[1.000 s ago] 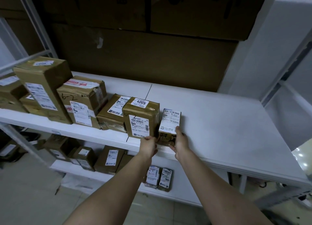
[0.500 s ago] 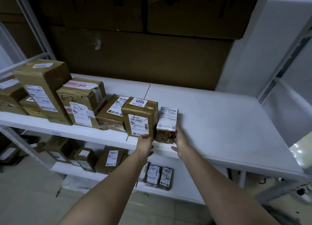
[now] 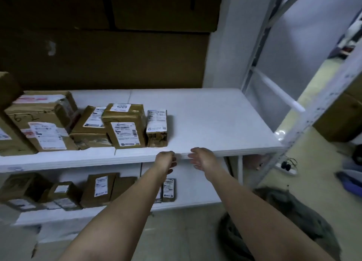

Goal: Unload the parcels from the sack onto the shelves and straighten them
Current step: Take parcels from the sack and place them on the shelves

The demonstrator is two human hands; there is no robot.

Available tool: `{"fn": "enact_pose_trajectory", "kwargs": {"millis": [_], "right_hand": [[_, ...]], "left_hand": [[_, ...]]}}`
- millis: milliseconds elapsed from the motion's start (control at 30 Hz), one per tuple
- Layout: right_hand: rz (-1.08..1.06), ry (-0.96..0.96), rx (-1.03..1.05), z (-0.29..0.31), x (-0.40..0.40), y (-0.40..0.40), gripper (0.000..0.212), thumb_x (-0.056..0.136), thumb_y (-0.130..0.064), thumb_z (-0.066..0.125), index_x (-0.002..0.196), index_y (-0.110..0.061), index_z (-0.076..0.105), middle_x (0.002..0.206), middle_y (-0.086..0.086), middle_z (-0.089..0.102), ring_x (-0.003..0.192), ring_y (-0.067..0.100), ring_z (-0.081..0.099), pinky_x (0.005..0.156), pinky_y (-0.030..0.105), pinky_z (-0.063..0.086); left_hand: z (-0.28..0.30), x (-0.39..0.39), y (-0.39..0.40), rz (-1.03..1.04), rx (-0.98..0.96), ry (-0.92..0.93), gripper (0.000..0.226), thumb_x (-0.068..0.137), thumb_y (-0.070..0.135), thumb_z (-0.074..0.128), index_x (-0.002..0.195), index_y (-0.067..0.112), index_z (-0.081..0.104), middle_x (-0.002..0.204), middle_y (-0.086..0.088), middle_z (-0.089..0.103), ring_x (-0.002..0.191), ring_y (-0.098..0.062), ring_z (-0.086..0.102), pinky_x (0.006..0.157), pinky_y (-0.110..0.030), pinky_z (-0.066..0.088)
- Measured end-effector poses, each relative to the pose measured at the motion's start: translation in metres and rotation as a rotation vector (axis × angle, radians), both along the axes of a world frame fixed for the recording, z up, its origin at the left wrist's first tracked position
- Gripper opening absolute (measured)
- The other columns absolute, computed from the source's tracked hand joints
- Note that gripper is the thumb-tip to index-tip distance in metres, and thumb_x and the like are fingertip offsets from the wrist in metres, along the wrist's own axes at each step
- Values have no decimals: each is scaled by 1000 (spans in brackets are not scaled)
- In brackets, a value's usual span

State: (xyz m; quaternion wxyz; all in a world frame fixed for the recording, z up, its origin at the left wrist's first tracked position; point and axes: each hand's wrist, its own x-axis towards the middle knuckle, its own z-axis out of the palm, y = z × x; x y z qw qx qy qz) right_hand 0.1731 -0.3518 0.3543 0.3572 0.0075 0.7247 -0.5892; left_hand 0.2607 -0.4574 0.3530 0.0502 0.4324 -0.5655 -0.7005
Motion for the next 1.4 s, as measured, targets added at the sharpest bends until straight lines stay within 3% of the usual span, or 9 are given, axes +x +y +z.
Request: {"fn": "enact_pose_trajectory", "kwargs": {"millis": [267, 467, 600, 733, 800, 900, 1000, 1167, 1400], "right_hand": [[-164, -98, 99, -33, -24, 134, 17, 97, -23, 50, 105, -10, 57, 101, 10, 64, 70, 16, 59, 60, 23, 39], [-199, -158, 202, -73, -74, 223, 34, 96, -18, 48, 125, -1, 54, 102, 13, 66, 73, 21, 58, 58, 24, 37], [-172, -168, 280, -112, -127, 294, 30, 98, -17, 44, 120, 0, 54, 112, 19, 65, 86, 31, 65, 64, 29, 50], [-113, -150, 367, -161, -182, 358, 16, 98, -17, 48, 100, -4, 58, 93, 15, 64, 60, 18, 53, 44, 18, 39], [-83, -147, 403, -185, -200, 384, 22, 96, -18, 52, 104, 1, 60, 86, 14, 65, 68, 24, 59, 54, 19, 50], [69, -68, 509, -235, -220, 416, 31, 94, -23, 53, 107, 3, 65, 105, 19, 67, 97, 33, 61, 90, 37, 50], [289, 56, 671, -292, -232, 437, 29, 96, -34, 48, 105, -10, 62, 114, 9, 63, 96, 24, 56, 82, 31, 42], [557, 231, 937, -433, -238, 464, 33, 96, -35, 41, 119, -16, 55, 122, 6, 60, 109, 26, 58, 80, 30, 41], [804, 327, 1034, -644, -234, 489, 41, 98, -37, 37, 126, -13, 54, 133, 13, 56, 119, 29, 55, 97, 34, 41]], "left_hand": [[-16, -45, 111, -263, 34, -40, 25, 100, 24, 43, 118, 10, 54, 110, -6, 60, 95, -20, 59, 81, -30, 42], [-41, -96, 196, -341, 50, -124, 31, 97, 23, 45, 122, 7, 55, 107, -7, 62, 87, -20, 61, 79, -30, 44], [-77, -146, 267, -321, 124, -180, 30, 98, 24, 45, 121, 8, 55, 107, -7, 62, 91, -21, 60, 78, -28, 44], [-119, -189, 332, -317, 164, -239, 18, 99, 20, 44, 90, 11, 56, 86, -5, 60, 71, -17, 57, 59, -23, 42], [-145, -204, 356, -320, 166, -247, 24, 98, 17, 45, 76, 13, 51, 75, -6, 54, 61, -17, 50, 55, -22, 36], [-196, -223, 384, -369, 174, -269, 20, 99, 17, 43, 80, 15, 48, 67, -4, 47, 52, -13, 43, 44, -17, 31], [-263, -239, 399, -457, 66, -298, 27, 98, 12, 42, 72, 18, 45, 61, -7, 43, 45, -14, 41, 48, -19, 33], [-404, -251, 421, -687, -103, -373, 24, 95, 10, 43, 73, 12, 52, 78, -12, 52, 73, -22, 49, 64, -29, 35], [-611, -259, 448, -994, -227, -480, 35, 97, 19, 43, 129, 6, 50, 133, -15, 53, 120, -30, 51, 97, -30, 41]]}}
